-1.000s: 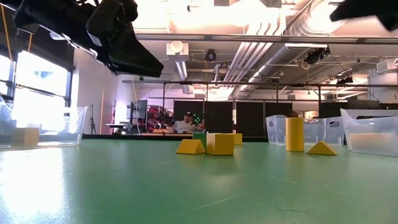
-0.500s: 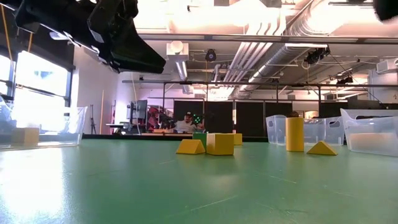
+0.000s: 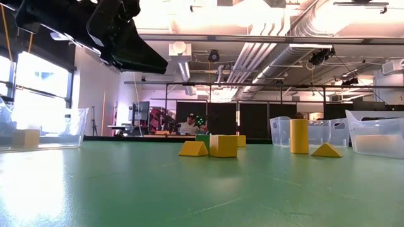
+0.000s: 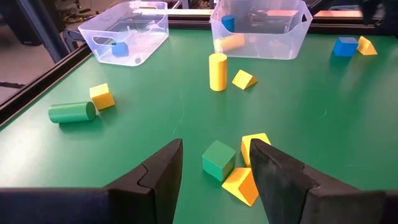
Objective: Sort blocks by size
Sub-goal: Put the blue square block into the left transparent bin
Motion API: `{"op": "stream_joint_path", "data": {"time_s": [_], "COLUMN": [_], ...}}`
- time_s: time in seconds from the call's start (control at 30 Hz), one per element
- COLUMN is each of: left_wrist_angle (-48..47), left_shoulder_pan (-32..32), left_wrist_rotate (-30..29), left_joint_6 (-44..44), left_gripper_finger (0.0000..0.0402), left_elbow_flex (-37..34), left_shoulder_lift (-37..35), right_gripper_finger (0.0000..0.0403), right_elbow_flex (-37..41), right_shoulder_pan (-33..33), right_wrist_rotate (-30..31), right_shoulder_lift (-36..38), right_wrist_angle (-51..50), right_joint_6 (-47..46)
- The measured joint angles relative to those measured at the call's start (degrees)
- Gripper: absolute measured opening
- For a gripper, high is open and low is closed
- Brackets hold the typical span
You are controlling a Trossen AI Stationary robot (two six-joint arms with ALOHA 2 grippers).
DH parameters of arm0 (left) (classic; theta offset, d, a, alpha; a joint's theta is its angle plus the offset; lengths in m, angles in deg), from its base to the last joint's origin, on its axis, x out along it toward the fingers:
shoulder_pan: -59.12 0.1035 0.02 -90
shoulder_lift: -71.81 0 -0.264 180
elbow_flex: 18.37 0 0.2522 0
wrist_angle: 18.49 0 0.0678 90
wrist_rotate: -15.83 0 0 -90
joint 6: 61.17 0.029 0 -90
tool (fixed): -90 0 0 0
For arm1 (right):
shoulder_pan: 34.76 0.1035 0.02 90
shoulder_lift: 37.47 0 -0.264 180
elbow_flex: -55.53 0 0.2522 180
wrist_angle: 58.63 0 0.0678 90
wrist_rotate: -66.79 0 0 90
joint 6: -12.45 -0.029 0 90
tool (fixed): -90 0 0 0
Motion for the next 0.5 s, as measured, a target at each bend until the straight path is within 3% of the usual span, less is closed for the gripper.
{"op": "stream_joint_path", "data": {"time_s": [0.13, 0.27, 0.5], "left_wrist_angle": [-0.02, -0.01, -0.06], "left_shoulder_pan": [0.01, 0.0, 0.0], "left_wrist_rotate": [0.0, 0.01, 0.0], "left_joint_6": [0.0, -0.01, -0.02], "left_gripper_finger": [0.0172, 0.0172, 0.0172], "left_elbow_flex": [0.0, 0.0, 0.0], "left_shoulder_lift": [0.0, 0.0, 0.0], "right_gripper_finger": [0.0199, 0.0206, 0.0232], "right_elbow_flex": [0.0, 0.05, 3.62], "right_shoulder_pan": [0.72, -0.44, -0.92], "right_wrist_rotate": [7.99, 6.98, 3.42], "right_shoulder_lift": [0.0, -0.76, -0.79], "right_wrist_angle": [-1.88, -6.31, -1.36], "right_joint_6": [0.93, 1.89, 0.56]}}
